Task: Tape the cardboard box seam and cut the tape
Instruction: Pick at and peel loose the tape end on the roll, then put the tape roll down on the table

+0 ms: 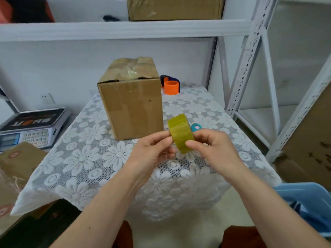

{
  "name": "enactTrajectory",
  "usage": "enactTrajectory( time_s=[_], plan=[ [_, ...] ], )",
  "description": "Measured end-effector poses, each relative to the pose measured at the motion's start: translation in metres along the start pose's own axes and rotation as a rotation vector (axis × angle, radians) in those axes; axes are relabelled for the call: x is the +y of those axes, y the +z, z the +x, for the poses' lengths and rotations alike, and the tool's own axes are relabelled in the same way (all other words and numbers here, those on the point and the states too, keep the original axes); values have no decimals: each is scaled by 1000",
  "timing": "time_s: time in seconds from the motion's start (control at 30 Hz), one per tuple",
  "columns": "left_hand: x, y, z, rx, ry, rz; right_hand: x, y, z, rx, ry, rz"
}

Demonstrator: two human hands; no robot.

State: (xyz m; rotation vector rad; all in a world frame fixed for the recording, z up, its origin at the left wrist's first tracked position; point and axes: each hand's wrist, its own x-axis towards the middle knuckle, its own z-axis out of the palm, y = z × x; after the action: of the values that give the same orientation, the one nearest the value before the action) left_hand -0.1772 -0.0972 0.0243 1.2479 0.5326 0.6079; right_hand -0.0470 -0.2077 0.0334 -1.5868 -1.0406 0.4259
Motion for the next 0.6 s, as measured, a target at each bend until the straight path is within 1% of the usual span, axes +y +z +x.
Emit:
enactTrajectory(
  time_s=[0.07, 0.13, 0.27, 0.43, 0.6],
  plan=[
    [0, -1, 9, 93, 17, 123, 2, -5, 8, 53, 4, -31],
    [1, 5, 20, 146, 30, 205, 4, -10, 20, 114, -6, -109],
    [8, 26, 49, 170, 133, 332, 7, -23, 60, 188, -32, -361],
    [5, 46, 89, 234, 210, 420, 25, -33, 120, 204, -6, -549],
    [-9, 53, 136, 251, 256, 568, 58, -33, 191, 246, 31, -633]
  ],
)
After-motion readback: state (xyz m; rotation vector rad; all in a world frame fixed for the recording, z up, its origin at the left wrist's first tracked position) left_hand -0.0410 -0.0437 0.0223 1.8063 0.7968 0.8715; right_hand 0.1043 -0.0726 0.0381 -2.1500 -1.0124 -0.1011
